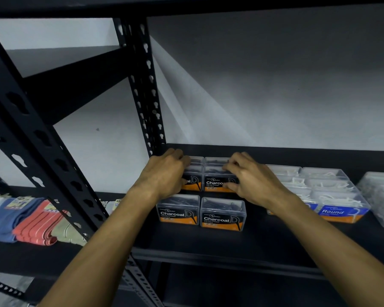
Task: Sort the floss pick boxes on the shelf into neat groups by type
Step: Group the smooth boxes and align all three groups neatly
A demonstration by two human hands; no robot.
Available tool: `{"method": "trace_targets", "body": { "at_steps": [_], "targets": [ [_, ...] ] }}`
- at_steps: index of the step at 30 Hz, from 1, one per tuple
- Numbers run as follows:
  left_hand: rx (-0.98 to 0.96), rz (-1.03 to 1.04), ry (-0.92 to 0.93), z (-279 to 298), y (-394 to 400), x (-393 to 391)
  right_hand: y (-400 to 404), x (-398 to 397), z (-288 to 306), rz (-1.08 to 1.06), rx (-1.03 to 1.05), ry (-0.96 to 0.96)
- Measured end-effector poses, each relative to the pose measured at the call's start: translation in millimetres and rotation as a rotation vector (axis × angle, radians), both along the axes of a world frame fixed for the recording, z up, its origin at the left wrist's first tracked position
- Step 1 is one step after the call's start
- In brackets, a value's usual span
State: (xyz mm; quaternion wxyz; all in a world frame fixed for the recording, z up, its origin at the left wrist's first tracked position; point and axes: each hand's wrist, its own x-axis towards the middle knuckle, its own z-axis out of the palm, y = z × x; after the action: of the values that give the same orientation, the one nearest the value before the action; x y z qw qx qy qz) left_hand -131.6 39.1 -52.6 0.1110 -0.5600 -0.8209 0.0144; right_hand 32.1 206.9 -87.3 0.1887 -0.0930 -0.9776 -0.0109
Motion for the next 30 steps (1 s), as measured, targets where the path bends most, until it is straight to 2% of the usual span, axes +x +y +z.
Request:
{"method": "trace_targets", "body": {
  "at_steps": [9, 12, 16, 19, 23, 30],
  "targets": [
    [0.012, 0.001, -0.014, 1.4, -2.5, -0.2, -2.0, 3.8, 5.2, 0.012, -0.03, 0.055],
    [0.047, 0.011, -0.055, 7.1, -9.0, 2.6, -10.0, 8.7, 9.7, 0.012, -0.088, 0.166],
    [0.196, -0.024, -0.132, 13.5, -28.0, 20.2, -32.7, 26.0, 10.7, 0.052, -0.19, 0.31],
    [0.127, -0.036, -0.197, 13.0, -46.0, 34.9, -49.5, 42.7, 3.0, 0.063, -0.167, 0.279],
    [0.013, -0.022, -0.146, -2.3, -64.7, 42.8, -59.8, 55.9, -15.4, 0.043, -0.071, 0.162],
    [0.081, -0.028, -0.09, -31.7, -68.5, 44.9, -67.9, 56.8, -30.3, 0.005, -0.035, 0.176]
  ]
}}
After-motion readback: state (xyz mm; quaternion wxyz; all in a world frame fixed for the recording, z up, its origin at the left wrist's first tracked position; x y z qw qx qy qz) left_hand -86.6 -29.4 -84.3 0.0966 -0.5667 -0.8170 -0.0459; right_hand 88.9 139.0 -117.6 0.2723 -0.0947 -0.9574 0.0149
